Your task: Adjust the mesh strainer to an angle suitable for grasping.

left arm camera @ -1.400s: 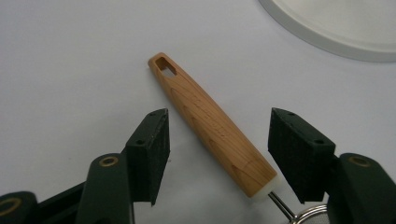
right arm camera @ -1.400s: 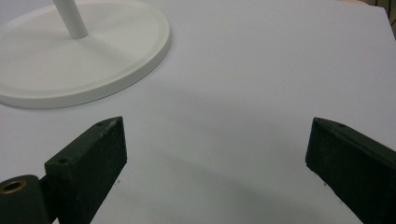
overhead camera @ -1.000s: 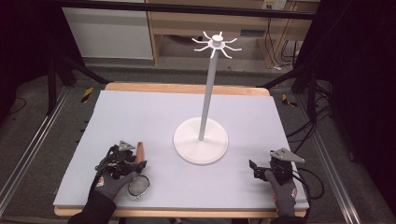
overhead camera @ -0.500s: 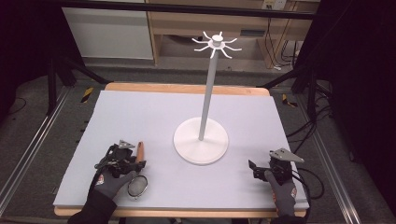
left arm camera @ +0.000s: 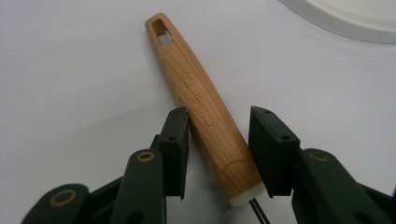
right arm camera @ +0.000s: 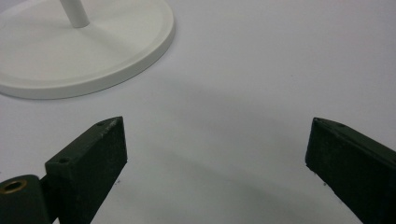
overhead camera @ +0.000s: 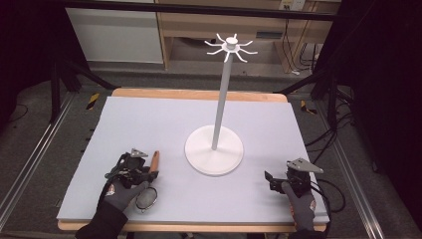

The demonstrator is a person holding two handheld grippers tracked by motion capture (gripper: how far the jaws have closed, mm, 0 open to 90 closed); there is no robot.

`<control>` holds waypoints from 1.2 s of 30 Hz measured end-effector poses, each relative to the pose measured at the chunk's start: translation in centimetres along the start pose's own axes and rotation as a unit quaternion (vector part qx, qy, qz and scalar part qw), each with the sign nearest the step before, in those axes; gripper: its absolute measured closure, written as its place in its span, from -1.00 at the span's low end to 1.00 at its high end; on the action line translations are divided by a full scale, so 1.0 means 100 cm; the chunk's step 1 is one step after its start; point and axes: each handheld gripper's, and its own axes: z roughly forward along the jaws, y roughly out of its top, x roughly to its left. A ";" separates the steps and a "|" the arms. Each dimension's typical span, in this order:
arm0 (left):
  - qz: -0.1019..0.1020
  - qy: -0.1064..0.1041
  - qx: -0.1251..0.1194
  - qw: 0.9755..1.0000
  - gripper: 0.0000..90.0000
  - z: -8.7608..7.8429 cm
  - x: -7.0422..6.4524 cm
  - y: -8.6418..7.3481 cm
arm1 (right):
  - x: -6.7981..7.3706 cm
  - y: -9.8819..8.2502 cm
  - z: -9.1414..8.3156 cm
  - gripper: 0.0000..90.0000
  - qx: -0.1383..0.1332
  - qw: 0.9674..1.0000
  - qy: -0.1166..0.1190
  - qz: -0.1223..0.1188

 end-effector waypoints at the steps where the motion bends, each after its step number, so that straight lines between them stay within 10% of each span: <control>1: 0.002 0.000 -0.001 1.000 0.33 0.000 -0.001 0.001 | 0.000 0.000 0.000 -0.87 0.001 1.000 0.001 0.001; 36: 0.009 0.013 0.019 1.000 0.17 0.027 -0.001 0.025 | 0.000 0.000 0.002 -0.87 0.008 1.000 0.008 0.002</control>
